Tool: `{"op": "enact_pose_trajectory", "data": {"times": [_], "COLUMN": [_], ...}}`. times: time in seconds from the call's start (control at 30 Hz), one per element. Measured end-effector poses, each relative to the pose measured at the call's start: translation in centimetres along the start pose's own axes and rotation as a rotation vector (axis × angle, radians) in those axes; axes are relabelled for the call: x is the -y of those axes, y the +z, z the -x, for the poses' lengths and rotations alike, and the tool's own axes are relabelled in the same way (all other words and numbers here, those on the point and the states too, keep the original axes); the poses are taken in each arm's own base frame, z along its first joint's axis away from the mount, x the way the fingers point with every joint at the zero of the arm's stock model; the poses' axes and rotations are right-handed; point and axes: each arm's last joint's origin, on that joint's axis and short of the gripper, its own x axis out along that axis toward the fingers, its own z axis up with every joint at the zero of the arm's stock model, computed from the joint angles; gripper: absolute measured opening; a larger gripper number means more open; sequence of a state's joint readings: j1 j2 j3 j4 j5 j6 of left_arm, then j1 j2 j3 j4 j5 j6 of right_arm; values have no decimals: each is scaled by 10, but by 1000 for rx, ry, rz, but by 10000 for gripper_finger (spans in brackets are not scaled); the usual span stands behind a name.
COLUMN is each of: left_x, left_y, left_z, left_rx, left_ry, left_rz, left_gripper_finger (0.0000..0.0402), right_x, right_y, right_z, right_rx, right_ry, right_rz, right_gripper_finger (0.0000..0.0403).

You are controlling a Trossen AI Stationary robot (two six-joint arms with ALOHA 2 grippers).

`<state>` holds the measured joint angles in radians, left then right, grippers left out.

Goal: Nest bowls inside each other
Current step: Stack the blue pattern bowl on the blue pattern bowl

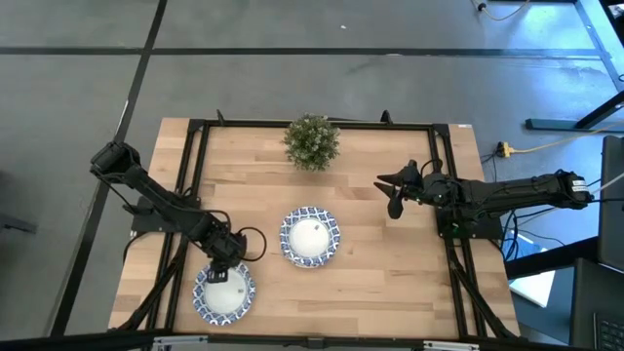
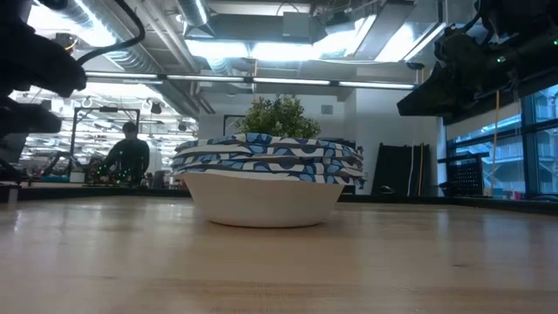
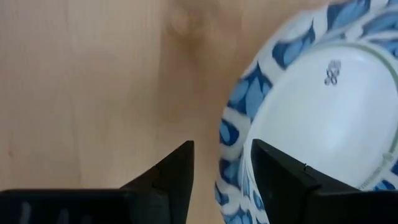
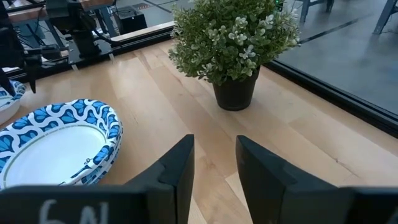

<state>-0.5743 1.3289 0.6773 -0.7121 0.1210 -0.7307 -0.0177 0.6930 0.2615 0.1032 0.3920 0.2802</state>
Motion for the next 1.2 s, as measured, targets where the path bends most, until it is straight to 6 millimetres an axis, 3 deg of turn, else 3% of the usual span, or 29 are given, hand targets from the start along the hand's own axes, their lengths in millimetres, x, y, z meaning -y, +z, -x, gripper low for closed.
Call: {"op": "enact_pose_trajectory", "data": {"times": [0.27, 0.73, 1.2], "left_x": [2, 2, 3], "left_y": [5, 5, 5], "left_z": [0, 0, 0], "left_rx": [86, 87, 60], "left_ry": [8, 9, -21], "left_rz": [-3, 21, 20], "left_gripper_finger": [154, 151, 56], "right_x": [0, 0, 0], "right_y": [0, 0, 0], "right_z": [0, 0, 0], "right_rx": [0, 1, 4], "right_ry": [0, -1, -11], "right_rz": [0, 0, 0], "right_gripper_finger": [120, 119, 119]}}
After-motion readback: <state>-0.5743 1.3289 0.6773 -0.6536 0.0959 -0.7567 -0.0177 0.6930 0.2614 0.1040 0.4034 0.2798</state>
